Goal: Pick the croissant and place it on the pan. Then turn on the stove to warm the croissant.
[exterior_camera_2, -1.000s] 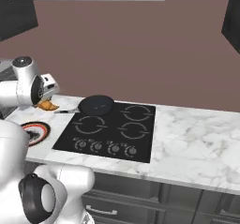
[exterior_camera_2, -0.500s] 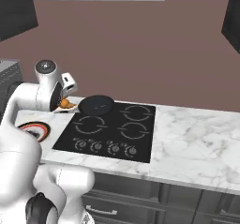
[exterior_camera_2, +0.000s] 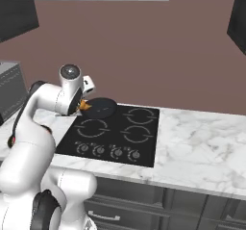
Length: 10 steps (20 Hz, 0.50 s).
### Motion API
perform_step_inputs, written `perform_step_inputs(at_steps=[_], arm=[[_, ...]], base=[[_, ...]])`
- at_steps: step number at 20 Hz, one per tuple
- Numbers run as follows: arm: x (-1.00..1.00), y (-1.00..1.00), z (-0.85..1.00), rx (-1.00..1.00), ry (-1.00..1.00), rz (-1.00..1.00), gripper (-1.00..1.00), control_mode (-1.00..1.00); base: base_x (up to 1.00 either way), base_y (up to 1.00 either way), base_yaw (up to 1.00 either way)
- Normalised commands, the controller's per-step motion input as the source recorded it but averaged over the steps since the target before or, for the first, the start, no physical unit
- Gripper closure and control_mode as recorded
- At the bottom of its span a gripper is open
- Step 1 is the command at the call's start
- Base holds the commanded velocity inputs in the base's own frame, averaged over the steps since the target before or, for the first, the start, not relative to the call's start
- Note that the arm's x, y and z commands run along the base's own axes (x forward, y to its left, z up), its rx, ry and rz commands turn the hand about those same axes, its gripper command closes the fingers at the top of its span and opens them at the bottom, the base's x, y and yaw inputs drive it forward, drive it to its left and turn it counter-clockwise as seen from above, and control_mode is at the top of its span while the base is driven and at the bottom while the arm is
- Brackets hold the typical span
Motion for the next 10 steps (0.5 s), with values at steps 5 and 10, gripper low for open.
perform_step_inputs(at_steps=[5,10], arm=[[0.49,-0.13,0.00,0.00,0.02,-0.08,1.00,-1.00],[0.52,0.00,-0.04,0.00,0.08,-0.09,1.00,-1.00]], base=[[0.00,0.00,0.00],[0.00,0.00,0.00]])
